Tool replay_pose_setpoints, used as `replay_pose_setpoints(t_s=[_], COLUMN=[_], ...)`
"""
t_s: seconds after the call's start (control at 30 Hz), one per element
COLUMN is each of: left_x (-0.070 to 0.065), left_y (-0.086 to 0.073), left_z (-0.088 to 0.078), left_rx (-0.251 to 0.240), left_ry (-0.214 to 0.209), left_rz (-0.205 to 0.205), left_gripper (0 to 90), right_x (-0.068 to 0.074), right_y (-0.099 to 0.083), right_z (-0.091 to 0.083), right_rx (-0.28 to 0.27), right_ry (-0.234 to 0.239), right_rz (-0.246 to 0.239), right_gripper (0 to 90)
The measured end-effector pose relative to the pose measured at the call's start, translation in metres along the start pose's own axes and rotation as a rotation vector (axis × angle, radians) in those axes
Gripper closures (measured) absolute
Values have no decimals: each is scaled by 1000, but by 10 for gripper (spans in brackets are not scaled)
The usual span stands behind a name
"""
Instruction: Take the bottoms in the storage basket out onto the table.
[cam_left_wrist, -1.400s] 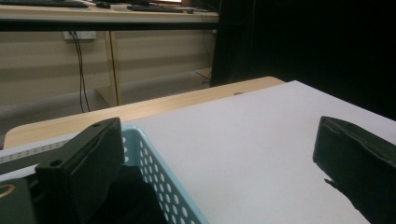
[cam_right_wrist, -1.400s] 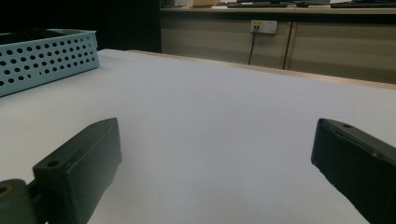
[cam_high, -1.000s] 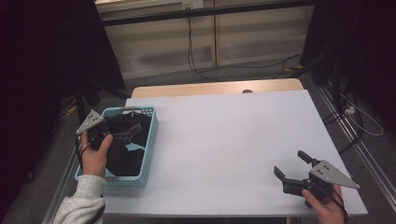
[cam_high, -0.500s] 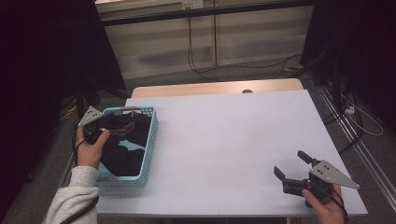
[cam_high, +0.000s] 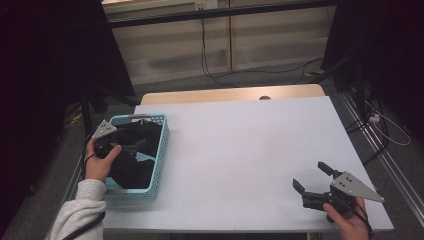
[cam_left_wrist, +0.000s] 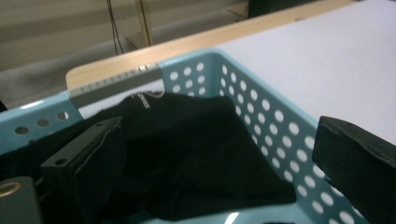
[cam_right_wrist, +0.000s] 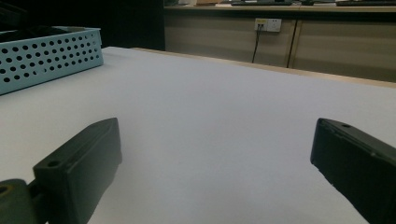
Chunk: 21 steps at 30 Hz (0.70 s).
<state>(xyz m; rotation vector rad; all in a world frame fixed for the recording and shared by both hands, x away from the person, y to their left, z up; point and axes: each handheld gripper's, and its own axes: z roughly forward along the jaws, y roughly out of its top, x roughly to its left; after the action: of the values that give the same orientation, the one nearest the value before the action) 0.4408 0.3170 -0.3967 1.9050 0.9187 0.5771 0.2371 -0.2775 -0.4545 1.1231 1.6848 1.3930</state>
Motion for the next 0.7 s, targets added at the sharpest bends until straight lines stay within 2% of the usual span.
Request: replay_pose_setpoints(t_s=[0.17, 0.4, 0.53, 0.6, 0.7], left_x=[6, 7, 7, 7, 8], left_y=[-9, -17, -25, -27, -30], left_z=[3, 5, 9, 10, 11], left_rx=[60, 113, 167, 179, 224], left_ry=[-41, -81, -119, -134, -150], left_rz=[21, 52, 85, 80, 114], left_gripper=[46, 53, 59, 59, 62], right_x=[-1, 0, -1, -1, -1], right_y=[0, -1, -1, -1, -1], right_z=[0, 1, 1, 1, 1], right_rx=[5, 9, 9, 12, 14], right_ry=[4, 8, 9, 8, 12], right_rz=[0, -2, -2, -1, 2], right_gripper=[11, 11, 11, 12, 12])
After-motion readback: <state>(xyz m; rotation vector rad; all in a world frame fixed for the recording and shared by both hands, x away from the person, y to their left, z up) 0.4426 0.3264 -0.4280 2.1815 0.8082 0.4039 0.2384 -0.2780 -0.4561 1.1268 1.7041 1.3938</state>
